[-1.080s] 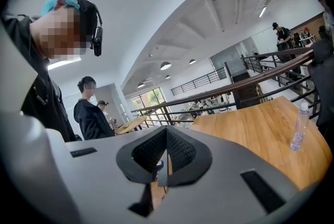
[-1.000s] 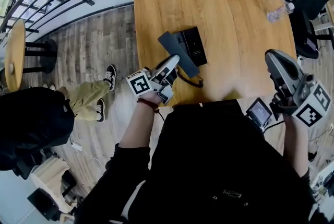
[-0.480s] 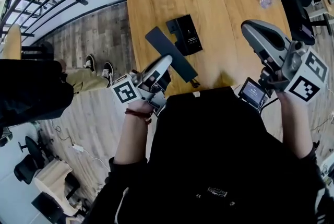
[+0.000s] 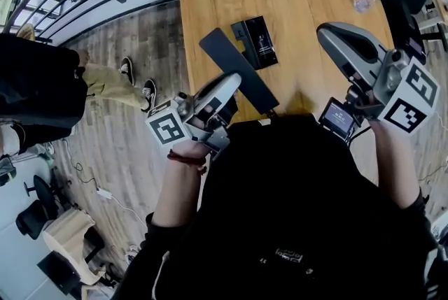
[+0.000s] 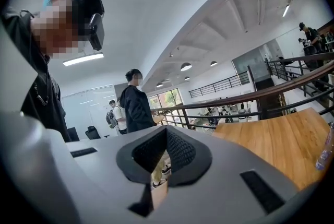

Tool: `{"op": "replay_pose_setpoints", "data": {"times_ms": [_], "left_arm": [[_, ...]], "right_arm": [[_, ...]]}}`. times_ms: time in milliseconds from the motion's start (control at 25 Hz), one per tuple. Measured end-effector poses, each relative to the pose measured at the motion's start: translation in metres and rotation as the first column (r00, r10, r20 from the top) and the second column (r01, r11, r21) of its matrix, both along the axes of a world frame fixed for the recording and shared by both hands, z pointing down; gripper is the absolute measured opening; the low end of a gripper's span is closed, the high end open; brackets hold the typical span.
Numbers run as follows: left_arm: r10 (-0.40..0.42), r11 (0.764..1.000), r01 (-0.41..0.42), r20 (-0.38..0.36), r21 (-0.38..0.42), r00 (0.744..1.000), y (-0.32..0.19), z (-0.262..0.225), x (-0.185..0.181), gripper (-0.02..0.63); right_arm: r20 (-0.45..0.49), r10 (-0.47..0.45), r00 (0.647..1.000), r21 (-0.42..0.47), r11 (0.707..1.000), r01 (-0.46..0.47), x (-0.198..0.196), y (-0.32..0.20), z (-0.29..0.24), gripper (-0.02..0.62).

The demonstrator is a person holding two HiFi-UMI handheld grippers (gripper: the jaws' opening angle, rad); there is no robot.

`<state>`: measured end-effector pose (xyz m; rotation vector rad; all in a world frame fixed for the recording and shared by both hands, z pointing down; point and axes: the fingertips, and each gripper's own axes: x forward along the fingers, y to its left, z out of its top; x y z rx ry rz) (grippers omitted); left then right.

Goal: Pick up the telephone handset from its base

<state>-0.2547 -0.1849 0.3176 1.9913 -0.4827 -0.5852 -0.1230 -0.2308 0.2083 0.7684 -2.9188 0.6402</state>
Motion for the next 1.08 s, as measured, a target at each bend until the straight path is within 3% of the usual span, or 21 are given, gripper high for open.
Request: {"op": "replay_pose_setpoints", "data": {"times_ms": [480, 1080], "left_arm": [[0.001, 0.996, 0.006, -0.081, 0.084, 0.997, 0.015, -0.058, 0.002, 0.075], [0.014, 0.996, -0.016, 0.029, 0.09, 0.999, 0.016, -0.048, -0.003, 0.075]], "right_arm": [[-0.005, -0.056, 0.998, 0.014, 0.998, 0.057, -0.02, 0.005, -0.004, 0.015], [-0.015, -0.055, 0.998, 0.009, 0.998, 0.055, -0.03, 0.007, -0.007, 0.015]]}}
